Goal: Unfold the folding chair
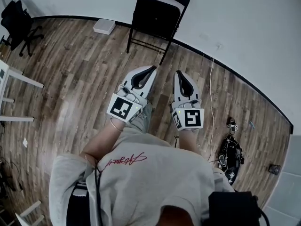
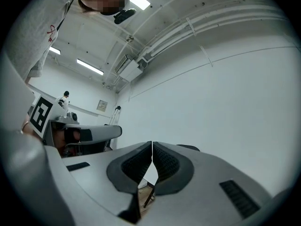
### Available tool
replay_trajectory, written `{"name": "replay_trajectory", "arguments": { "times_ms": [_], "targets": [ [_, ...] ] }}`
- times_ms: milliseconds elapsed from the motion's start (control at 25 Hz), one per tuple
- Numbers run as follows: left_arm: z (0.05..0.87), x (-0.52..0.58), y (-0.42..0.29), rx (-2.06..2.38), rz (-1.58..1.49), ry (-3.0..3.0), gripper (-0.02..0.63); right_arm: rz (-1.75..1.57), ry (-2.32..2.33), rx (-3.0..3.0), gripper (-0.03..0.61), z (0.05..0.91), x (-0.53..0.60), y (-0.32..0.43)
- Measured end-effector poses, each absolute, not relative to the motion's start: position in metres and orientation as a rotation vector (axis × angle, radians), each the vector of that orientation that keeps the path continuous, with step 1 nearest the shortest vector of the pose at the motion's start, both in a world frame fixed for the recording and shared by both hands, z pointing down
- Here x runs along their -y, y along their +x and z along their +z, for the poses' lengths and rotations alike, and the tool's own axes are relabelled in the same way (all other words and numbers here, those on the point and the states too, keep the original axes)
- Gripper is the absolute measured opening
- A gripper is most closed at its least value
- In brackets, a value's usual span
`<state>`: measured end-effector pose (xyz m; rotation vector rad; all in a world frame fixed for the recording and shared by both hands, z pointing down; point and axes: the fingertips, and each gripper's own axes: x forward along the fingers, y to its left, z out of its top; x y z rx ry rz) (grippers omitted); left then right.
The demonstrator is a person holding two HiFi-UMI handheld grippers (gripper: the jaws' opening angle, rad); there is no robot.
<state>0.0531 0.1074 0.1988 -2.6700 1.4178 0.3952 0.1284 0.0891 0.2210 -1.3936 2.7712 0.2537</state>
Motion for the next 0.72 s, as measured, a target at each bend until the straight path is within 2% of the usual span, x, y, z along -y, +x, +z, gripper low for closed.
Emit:
{"name": "replay_trajectory", "arguments": {
  "times_ms": [360, 520, 720],
  "targets": [
    [0.226, 0.11, 0.046, -1.332, 0.339, -2.759, 0.015, 0.255, -1.47, -2.732, 0.017, 0.234, 0.128, 0.114],
    [0.21, 0.222, 0.031, -1.276, 0.316, -2.756, 0.015, 0.286, -1.512, -2.717, 0.017, 0.222, 0.235, 0.102],
    [0.207, 0.309, 0.036, -1.233, 0.193, -2.76, 0.015, 0.285, -1.553, -2.729, 0.017, 0.215, 0.313, 0.101]
  ]
}}
